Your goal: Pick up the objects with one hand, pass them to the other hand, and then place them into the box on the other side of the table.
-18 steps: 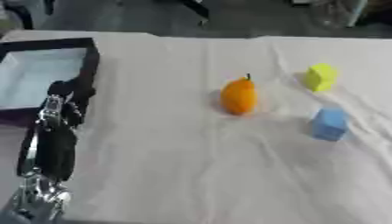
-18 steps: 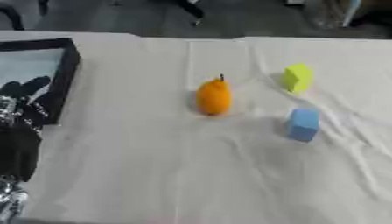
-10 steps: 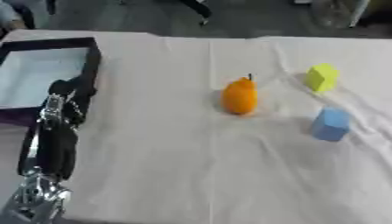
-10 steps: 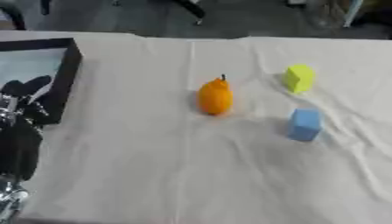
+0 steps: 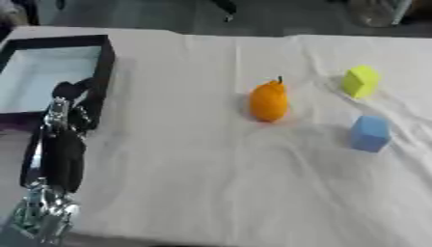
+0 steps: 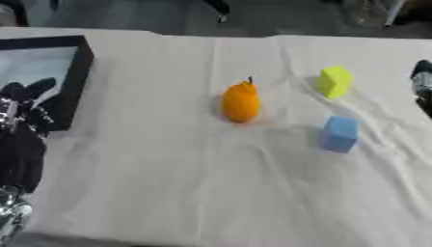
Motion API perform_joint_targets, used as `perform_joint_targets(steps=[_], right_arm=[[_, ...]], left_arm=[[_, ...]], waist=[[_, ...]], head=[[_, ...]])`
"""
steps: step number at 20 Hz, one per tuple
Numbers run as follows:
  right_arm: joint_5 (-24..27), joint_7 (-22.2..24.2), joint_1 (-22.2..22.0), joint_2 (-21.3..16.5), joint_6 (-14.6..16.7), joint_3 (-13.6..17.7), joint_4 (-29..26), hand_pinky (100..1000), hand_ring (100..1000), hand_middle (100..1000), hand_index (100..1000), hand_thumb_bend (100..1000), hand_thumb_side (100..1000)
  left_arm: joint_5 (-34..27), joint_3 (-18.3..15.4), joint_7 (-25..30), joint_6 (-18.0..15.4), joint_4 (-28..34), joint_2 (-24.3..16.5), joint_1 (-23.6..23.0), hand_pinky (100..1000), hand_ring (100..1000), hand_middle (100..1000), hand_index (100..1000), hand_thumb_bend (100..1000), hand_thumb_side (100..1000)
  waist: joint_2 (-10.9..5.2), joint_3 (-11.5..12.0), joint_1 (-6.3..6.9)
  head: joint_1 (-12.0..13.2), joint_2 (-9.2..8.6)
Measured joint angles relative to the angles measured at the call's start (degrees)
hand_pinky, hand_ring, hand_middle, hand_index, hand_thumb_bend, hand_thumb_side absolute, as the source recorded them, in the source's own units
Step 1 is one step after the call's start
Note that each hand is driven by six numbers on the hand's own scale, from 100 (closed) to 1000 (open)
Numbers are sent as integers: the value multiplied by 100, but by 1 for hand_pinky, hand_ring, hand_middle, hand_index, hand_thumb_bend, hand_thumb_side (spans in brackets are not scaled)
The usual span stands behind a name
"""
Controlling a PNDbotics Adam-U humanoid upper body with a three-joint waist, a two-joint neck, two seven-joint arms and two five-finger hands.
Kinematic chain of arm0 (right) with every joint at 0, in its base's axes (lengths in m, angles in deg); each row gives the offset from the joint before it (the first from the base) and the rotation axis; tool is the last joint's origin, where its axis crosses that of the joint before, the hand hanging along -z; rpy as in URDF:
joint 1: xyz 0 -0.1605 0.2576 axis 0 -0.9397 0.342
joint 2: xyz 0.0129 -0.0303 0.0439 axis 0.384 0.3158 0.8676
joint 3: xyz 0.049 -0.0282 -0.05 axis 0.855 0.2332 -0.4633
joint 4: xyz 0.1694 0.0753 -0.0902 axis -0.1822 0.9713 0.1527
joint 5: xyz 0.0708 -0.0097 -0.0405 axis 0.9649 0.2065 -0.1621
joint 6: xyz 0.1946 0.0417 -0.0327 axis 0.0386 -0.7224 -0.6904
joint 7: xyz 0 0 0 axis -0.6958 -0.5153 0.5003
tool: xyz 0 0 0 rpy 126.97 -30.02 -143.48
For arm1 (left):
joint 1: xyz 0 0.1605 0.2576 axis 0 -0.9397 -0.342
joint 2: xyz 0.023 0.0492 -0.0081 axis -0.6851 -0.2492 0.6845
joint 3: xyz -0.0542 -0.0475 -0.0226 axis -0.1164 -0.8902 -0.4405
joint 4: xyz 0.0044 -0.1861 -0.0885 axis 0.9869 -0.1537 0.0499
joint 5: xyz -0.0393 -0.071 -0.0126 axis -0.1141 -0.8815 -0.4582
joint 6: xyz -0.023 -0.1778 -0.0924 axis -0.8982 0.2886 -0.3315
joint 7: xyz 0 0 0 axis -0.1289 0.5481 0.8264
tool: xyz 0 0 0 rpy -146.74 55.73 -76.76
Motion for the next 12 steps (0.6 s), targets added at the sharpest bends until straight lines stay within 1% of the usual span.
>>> perform_joint_targets(steps=[1, 2, 3, 4, 6, 8, 12], right_arm=[[77, 72, 36, -90, -72, -81, -1, 791, 857, 875, 817, 287, 406], [135, 122, 51, -151, -122, -138, -1, 811, 890, 899, 848, 336, 508], [186, 161, 55, -204, -161, -189, -1, 812, 885, 881, 834, 347, 523], [243, 199, 66, -274, -198, -261, -1, 814, 878, 870, 833, 367, 534], [380, 278, 94, -465, -277, -469, -2, 816, 876, 867, 832, 376, 546], [544, 363, 107, -725, -363, -728, -5, 851, 928, 888, 848, 379, 564], [884, 535, 247, -1266, -534, -1279, -13, 865, 944, 906, 874, 414, 554]], left_arm=[[1, 0, -2, 19, 0, -1, 0, 1000, 830, 850, 809, 155, 834], [2, 0, -1, 33, 0, -1, 0, 1000, 830, 849, 807, 152, 831], [3, 3, 7, 41, 0, -5, 2, 1000, 830, 850, 806, 154, 833], [3, 6, 17, 51, 0, -28, 4, 1000, 830, 850, 806, 155, 836], [3, 28, 43, 73, 0, -77, 14, 1000, 830, 850, 806, 154, 837], [3, 44, 69, 97, 0, -100, 21, 1000, 830, 850, 805, 153, 837], [4, 70, 86, 113, 0, -103, 21, 1000, 830, 850, 804, 152, 834]], waist=[[0, 0, 0], [0, 2, 0], [0, 28, -3], [0, 81, -6], [0, 141, -39], [0, 161, -76], [0, 174, -77]], head=[[0, 9], [-2, 21], [-24, 24], [-55, 25], [-113, 26], [-158, 27], [-207, 27]])
